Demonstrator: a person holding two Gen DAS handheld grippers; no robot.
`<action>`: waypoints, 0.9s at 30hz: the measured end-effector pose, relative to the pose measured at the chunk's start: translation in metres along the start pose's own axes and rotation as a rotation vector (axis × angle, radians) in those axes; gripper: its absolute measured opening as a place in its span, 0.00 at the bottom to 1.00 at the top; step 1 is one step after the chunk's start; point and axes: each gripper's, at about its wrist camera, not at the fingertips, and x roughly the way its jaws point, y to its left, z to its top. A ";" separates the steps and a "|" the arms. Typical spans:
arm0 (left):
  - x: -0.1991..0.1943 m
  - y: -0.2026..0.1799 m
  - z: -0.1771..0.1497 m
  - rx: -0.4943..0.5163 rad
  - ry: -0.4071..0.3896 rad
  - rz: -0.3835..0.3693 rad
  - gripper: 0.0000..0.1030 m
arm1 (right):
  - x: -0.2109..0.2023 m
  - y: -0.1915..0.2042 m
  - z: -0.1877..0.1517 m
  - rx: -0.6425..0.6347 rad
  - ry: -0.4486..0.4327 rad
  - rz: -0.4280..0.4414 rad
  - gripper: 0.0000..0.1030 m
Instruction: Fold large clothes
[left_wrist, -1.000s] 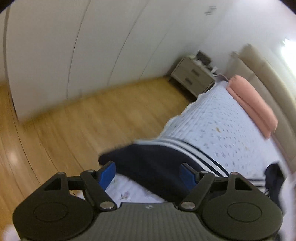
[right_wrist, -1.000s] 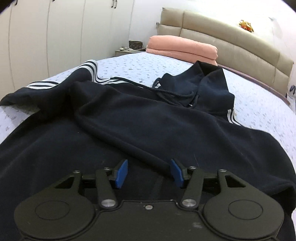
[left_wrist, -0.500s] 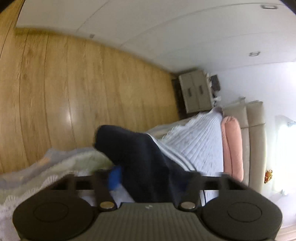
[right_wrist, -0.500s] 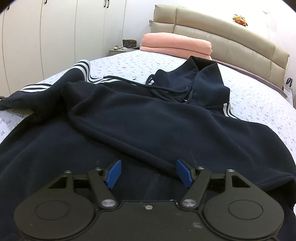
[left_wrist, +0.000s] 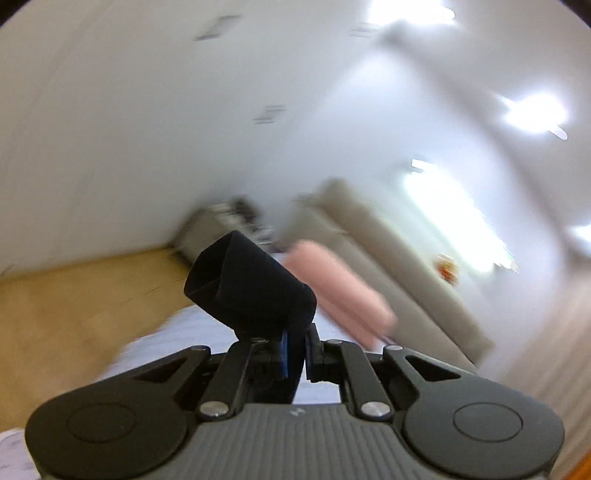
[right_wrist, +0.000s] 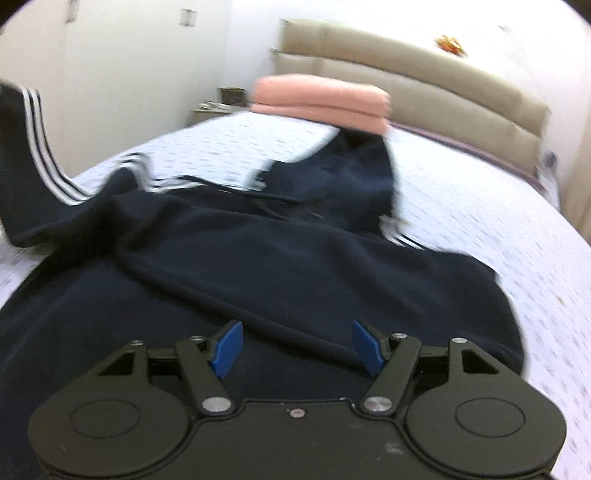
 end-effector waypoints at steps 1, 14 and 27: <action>0.003 -0.028 -0.003 0.046 -0.001 -0.044 0.09 | -0.004 -0.013 -0.001 0.036 0.009 -0.010 0.77; 0.093 -0.310 -0.174 0.354 0.294 -0.553 0.09 | -0.064 -0.139 -0.010 0.307 -0.063 -0.119 0.78; 0.115 -0.223 -0.252 0.337 0.542 -0.346 0.57 | -0.036 -0.185 -0.006 0.422 -0.006 -0.018 0.81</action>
